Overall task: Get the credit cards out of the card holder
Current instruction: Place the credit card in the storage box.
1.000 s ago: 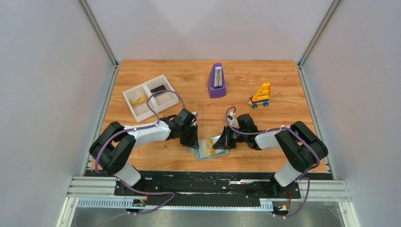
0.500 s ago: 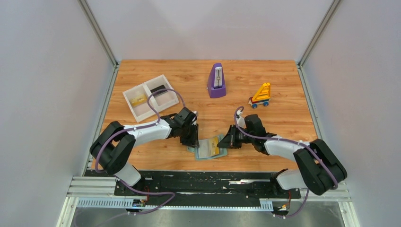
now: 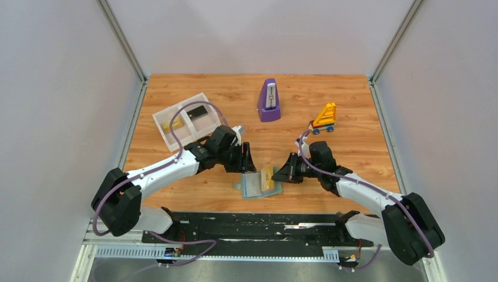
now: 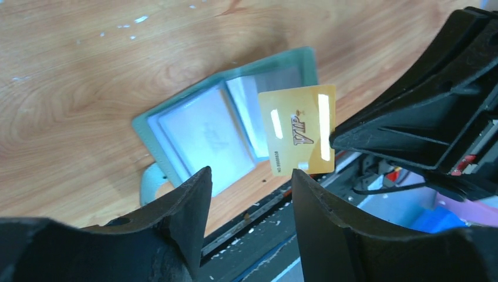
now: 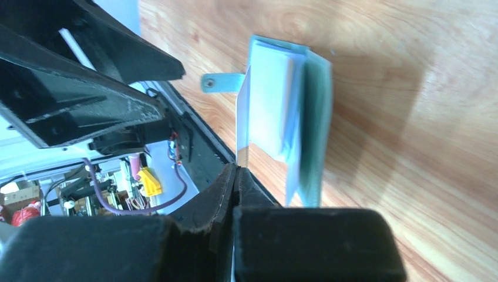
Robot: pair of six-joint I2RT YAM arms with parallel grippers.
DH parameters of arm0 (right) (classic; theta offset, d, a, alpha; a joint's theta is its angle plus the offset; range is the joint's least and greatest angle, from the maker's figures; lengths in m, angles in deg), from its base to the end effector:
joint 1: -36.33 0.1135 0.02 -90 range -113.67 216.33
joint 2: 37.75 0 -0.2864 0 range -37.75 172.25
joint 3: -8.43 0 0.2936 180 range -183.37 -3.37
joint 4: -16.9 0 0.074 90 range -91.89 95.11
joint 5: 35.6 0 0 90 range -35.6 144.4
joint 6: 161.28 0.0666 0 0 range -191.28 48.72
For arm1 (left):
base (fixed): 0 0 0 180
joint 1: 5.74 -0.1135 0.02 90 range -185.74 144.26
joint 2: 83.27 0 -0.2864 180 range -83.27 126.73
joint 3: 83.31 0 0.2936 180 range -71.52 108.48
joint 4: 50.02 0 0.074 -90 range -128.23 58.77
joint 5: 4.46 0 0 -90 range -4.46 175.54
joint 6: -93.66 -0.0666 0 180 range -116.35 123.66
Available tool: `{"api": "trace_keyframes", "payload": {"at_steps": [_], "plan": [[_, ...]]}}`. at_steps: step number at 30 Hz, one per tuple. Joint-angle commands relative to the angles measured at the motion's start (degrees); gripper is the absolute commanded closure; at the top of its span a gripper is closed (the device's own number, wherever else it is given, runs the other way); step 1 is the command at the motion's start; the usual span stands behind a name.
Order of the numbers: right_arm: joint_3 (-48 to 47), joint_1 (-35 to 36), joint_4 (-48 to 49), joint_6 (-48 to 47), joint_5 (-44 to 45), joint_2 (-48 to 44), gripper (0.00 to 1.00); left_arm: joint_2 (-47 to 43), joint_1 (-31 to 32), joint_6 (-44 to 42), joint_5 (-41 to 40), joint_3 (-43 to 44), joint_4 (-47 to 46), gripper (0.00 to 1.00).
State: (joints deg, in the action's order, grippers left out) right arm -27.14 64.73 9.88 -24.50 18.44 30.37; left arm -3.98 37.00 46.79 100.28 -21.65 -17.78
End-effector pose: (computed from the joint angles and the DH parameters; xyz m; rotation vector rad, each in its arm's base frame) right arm 0.2095 0.1578 0.1398 0.0219 2.4999 1.3454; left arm 0.2351 -0.2403 0.2002 0.1162 2.6515 -0.9107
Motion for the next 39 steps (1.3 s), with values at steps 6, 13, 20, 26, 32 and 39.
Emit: {"api": "trace_keyframes", "payload": {"at_steps": [6,13,20,26,32,39], "plan": [[-1.3,-0.2,5.8,10.1,2.3,-12.5,1.00,-10.8,0.1,4.0,7.9,-3.4,-7.9,0.27],[1.0,-0.2,10.7,14.9,2.7,-18.5,1.00,-11.2,0.1,8.1,14.5,-3.5,-15.2,0.26],[3.3,-0.2,16.3,16.5,0.2,-19.3,1.00,-11.9,0.1,10.9,16.7,-4.5,-19.2,0.30],[4.3,-0.2,22.7,17.2,-4.8,-16.1,1.00,-12.7,0.1,11.5,18.5,-5.0,-24.0,0.43],[4.3,-0.2,20.3,13.4,-8.0,-15.9,0.97,-13.0,0.1,9.1,19.1,-4.7,-22.5,0.77],[1.4,-0.2,12.1,5.0,-12.8,-15.4,0.89,-12.7,0.1,8.5,22.3,-5.6,-25.4,1.00]]}}
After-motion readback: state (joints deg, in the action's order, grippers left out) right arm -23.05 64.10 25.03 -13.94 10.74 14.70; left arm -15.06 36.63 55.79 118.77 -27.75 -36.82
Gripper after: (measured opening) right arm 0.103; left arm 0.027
